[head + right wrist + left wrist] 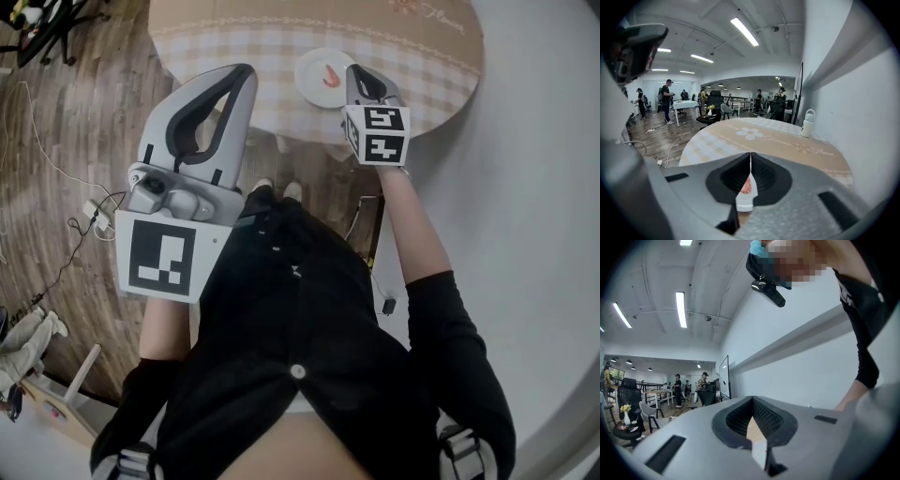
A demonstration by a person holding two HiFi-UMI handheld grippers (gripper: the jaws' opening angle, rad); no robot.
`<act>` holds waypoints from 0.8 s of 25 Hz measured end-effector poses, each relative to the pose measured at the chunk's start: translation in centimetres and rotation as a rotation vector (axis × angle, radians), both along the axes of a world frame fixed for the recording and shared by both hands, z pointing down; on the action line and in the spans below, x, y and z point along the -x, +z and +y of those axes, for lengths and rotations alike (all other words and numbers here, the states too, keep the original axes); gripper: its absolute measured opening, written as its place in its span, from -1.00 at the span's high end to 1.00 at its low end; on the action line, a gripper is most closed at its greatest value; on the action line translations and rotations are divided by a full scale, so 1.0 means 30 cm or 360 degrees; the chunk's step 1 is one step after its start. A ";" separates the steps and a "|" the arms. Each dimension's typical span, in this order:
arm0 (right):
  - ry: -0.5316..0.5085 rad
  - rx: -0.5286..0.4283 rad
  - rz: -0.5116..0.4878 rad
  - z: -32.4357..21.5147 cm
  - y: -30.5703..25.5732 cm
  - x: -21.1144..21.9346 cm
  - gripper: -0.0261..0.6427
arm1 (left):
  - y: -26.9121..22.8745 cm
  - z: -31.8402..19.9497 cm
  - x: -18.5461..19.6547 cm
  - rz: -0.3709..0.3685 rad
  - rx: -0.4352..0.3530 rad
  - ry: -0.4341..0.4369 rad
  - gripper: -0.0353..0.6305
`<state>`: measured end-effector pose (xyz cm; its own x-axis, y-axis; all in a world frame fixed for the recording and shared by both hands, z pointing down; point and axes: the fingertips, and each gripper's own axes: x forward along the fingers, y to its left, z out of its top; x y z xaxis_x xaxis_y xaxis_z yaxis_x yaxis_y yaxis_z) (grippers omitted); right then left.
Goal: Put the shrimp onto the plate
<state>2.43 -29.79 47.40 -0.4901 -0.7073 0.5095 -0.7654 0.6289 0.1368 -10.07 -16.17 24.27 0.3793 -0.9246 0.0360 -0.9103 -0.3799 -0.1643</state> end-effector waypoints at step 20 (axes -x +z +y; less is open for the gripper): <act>-0.0123 -0.0441 -0.0115 0.212 -0.446 -0.098 0.91 | -0.088 0.031 -0.106 -0.0017 -0.0101 0.0064 0.88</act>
